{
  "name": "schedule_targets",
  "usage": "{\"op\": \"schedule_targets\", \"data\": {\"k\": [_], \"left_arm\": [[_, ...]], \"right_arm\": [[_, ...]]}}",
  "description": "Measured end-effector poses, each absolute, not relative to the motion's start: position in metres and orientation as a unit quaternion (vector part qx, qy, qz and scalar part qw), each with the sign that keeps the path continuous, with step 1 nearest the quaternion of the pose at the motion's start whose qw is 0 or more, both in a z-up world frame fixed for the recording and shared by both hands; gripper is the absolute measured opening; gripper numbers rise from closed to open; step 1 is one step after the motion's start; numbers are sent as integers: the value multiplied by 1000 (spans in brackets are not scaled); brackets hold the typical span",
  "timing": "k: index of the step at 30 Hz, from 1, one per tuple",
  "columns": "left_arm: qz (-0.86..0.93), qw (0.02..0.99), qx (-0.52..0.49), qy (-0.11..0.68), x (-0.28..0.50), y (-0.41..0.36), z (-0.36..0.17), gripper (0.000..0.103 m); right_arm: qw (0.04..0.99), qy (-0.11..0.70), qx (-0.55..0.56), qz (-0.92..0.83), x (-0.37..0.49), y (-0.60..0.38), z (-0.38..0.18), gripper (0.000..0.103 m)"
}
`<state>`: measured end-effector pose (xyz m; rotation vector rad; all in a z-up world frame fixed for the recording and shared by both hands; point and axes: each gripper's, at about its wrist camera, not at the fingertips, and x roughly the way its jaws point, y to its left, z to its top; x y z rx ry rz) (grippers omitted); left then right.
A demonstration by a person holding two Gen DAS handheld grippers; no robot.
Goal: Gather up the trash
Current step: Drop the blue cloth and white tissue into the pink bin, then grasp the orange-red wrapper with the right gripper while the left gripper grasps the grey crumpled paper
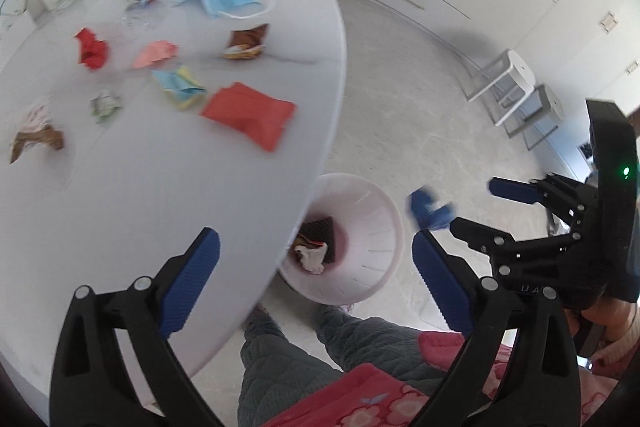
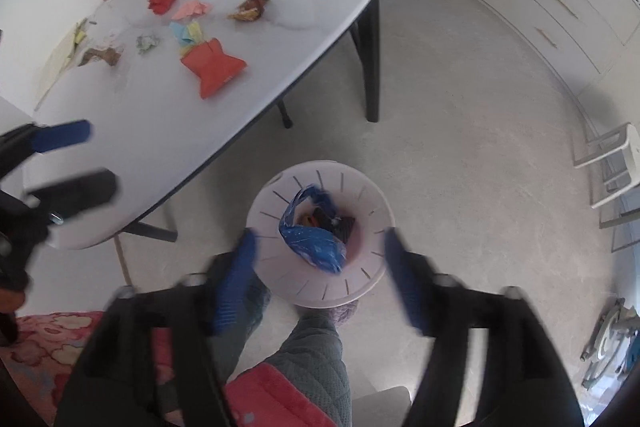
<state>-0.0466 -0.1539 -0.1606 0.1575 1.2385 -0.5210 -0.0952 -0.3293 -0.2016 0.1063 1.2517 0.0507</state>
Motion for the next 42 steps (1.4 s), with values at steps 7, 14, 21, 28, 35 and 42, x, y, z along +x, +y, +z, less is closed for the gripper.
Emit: {"op": "schedule_targets", "data": {"k": [7, 14, 21, 28, 35, 42], "left_arm": [[-199, 795, 43, 571, -31, -105, -148, 93], [-174, 812, 26, 557, -20, -68, -141, 94], [-150, 826, 10, 544, -11, -32, -133, 94], [-133, 832, 4, 539, 2, -1, -130, 94], [-136, 831, 12, 540, 19, 10, -132, 94], [-134, 838, 9, 529, 43, 7, -144, 94]], "right_arm": [[827, 559, 67, 1, -87, -324, -180, 91], [847, 530, 46, 5, -72, -295, -152, 97], [854, 518, 26, 25, -55, -261, -138, 98], [857, 513, 15, 39, -34, -230, -136, 98], [855, 516, 17, 44, -17, -212, -141, 98], [847, 529, 3, 54, -2, -209, -153, 98]]}}
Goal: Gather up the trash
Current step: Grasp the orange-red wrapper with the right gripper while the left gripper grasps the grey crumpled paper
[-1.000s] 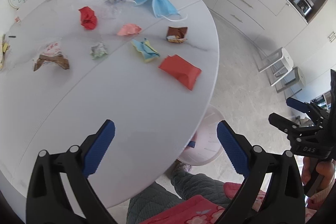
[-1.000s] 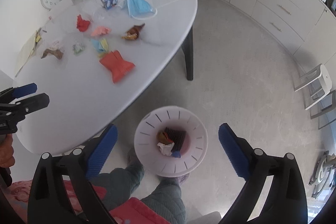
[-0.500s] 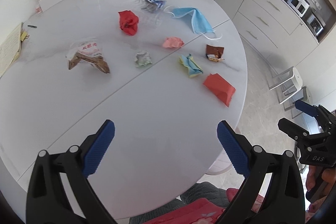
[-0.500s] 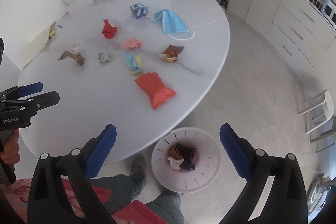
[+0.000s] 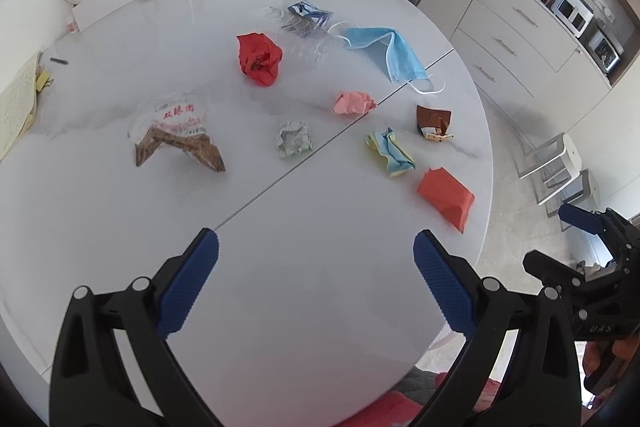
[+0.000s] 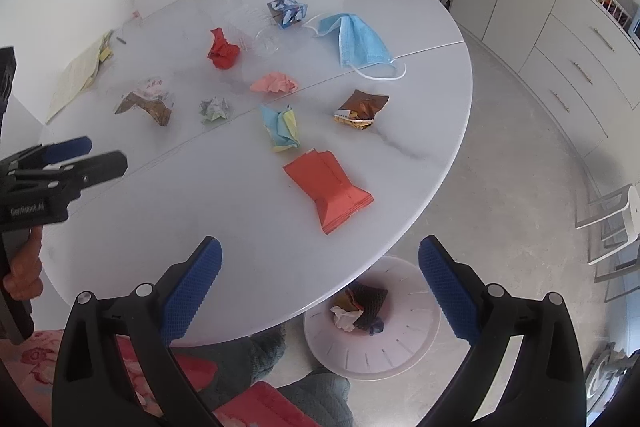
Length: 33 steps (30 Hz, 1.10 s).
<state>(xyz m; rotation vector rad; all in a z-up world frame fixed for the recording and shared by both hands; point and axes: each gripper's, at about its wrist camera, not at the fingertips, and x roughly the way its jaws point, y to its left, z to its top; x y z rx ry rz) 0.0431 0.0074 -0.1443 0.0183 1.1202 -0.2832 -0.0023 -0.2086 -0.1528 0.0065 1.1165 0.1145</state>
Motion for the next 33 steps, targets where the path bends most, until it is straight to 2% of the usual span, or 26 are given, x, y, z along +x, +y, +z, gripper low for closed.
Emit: {"op": "schedule_targets", "data": {"k": [18, 21, 23, 27, 29, 33], "left_arm": [[-151, 808, 48, 567, 124, -29, -204, 94], [-151, 803, 42, 575, 132, -26, -211, 94], [-148, 801, 36, 579, 138, -23, -216, 94], [-140, 796, 26, 589, 151, -20, -226, 90], [-138, 795, 26, 591, 157, -19, -229, 87], [-130, 798, 19, 588, 167, -20, -231, 84]], "right_arm": [[824, 557, 9, 103, 73, -223, -225, 98], [814, 568, -14, 116, 82, -213, -238, 88], [809, 574, -33, 119, 85, -208, -245, 75], [806, 575, -62, 123, 83, -205, -248, 57], [807, 575, -69, 120, 83, -206, -246, 40], [807, 578, -44, 115, 83, -218, -240, 40]]}}
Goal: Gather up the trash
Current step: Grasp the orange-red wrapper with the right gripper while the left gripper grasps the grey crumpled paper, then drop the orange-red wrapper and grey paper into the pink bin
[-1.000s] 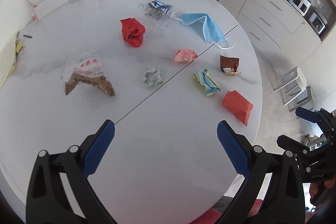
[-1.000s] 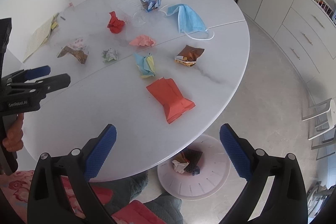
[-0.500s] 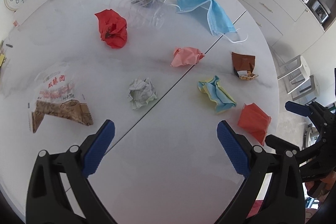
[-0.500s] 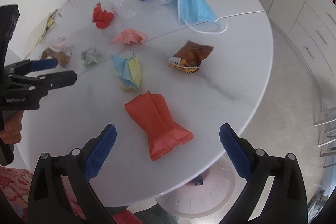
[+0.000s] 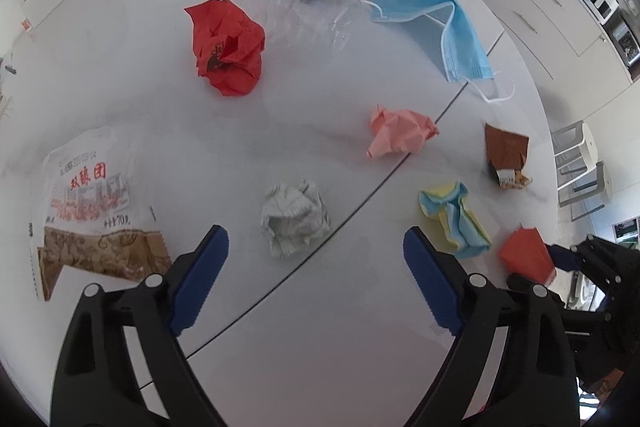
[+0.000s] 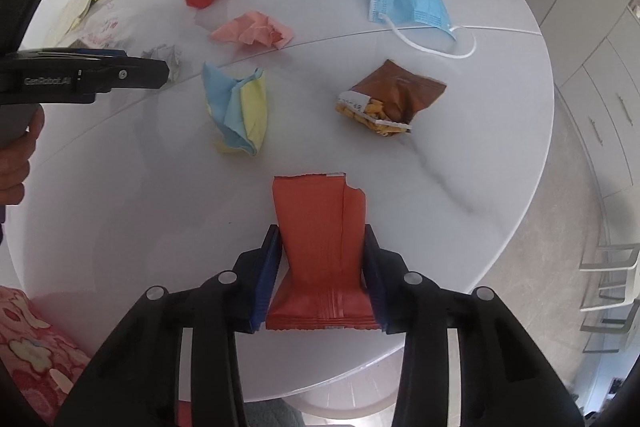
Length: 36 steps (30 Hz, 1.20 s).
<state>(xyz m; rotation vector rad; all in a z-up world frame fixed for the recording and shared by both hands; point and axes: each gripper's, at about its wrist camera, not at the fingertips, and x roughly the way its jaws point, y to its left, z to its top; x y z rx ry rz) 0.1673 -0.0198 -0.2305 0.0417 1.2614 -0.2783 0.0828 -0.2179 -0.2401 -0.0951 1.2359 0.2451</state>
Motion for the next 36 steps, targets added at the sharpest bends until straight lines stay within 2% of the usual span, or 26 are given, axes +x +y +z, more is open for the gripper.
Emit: {"op": "schedule_targets", "data": {"k": [4, 6, 10, 12, 17, 23, 31, 36], "left_arm": [[-123, 794, 14, 595, 176, -24, -237, 70], [-120, 793, 15, 597, 179, -26, -241, 56], [-110, 798, 20, 592, 183, -27, -246, 35], [-108, 799, 22, 592, 184, -27, -247, 31], [-111, 799, 29, 590, 178, -24, -242, 30], [-140, 806, 49, 573, 143, -29, -205, 30], [-254, 784, 66, 563, 68, -90, -169, 30], [-307, 757, 75, 572, 26, -132, -170, 30]], "right_arm": [[813, 572, -18, 105, 78, -232, -228, 40], [816, 569, -5, 101, 79, -238, -222, 40], [820, 565, 18, 93, 72, -246, -215, 40], [822, 563, 25, 87, 69, -247, -211, 40], [831, 550, 39, 70, 57, -252, -197, 40], [840, 536, 66, 40, 27, -271, -182, 40], [837, 537, 105, -12, -43, -306, -189, 41], [825, 552, 116, -20, -80, -316, -207, 41]]}}
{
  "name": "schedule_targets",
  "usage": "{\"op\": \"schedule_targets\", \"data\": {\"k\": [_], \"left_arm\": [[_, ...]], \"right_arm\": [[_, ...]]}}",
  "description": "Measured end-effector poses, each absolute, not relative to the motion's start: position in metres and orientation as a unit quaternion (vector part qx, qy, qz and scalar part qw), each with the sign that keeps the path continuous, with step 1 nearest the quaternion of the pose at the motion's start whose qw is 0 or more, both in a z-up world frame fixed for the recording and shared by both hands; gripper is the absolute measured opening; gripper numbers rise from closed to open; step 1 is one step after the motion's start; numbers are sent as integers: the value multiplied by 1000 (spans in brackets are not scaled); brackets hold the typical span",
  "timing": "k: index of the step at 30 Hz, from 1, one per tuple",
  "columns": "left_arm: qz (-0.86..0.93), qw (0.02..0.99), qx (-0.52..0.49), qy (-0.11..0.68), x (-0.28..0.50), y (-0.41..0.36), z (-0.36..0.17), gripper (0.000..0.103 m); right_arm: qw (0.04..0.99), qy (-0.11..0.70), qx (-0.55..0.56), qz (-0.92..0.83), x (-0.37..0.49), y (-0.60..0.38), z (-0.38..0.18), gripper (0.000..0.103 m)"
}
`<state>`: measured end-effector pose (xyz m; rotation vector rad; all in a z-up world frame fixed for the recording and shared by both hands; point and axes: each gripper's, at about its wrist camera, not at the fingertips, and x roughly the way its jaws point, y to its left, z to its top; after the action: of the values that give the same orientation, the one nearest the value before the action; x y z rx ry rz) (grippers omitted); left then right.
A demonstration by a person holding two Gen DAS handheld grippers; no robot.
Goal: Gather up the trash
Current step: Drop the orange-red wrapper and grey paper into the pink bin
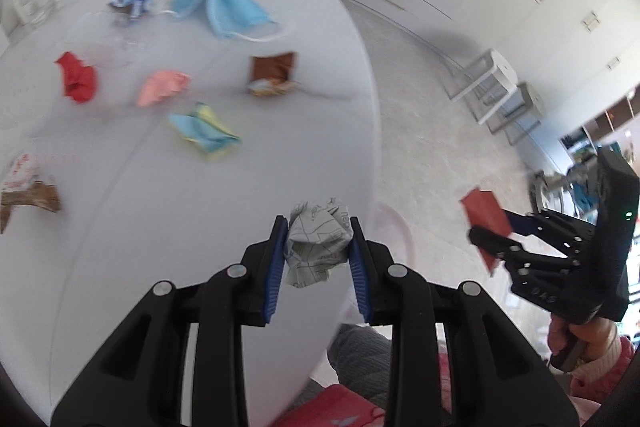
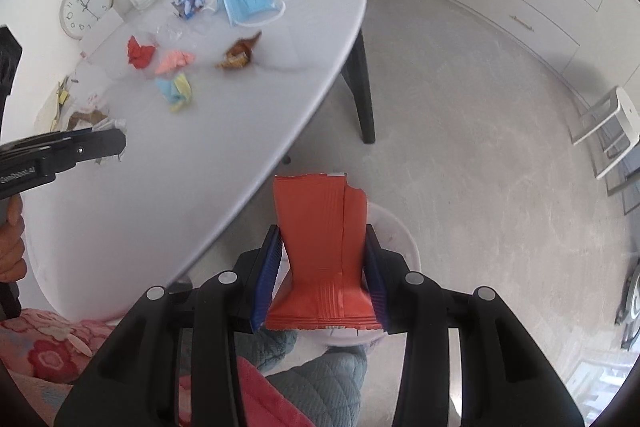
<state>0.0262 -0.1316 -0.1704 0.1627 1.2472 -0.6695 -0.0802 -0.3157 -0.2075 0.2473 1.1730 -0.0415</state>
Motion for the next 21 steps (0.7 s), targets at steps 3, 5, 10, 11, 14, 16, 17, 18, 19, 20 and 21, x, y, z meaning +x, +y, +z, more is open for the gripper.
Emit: {"op": "schedule_targets", "data": {"k": [3, 5, 10, 11, 14, 16, 17, 18, 19, 20, 21], "left_arm": [[-321, 748, 86, 574, 3, -152, -173, 30], [-326, 744, 87, 576, -9, -159, -173, 30], [-323, 742, 97, 579, -31, -171, -175, 30], [-321, 743, 99, 579, -34, -172, -175, 30], [-318, 743, 104, 579, -43, -176, -174, 30], [-317, 743, 109, 579, -47, -178, -174, 30], [-316, 744, 109, 579, -49, -179, -174, 30], [-315, 744, 109, 580, -49, -181, -175, 30], [-315, 742, 108, 582, -50, -182, -176, 30], [-315, 741, 108, 584, -51, -182, -177, 30], [-314, 739, 106, 586, -52, -185, -179, 30]], "right_arm": [[821, 561, 110, -14, -93, -319, -218, 42], [817, 567, 102, -8, -97, -320, -226, 42], [806, 586, 87, 11, -92, -322, -257, 43], [803, 590, 86, 16, -91, -322, -263, 49], [798, 597, 78, 18, -87, -321, -274, 73], [799, 597, 73, 17, -88, -322, -272, 76], [799, 597, 71, 15, -89, -322, -271, 78], [801, 595, 68, 11, -91, -324, -266, 80], [804, 591, 66, 6, -94, -327, -261, 85], [809, 585, 64, 0, -97, -331, -256, 90], [814, 577, 65, -7, -101, -336, -249, 92]]}}
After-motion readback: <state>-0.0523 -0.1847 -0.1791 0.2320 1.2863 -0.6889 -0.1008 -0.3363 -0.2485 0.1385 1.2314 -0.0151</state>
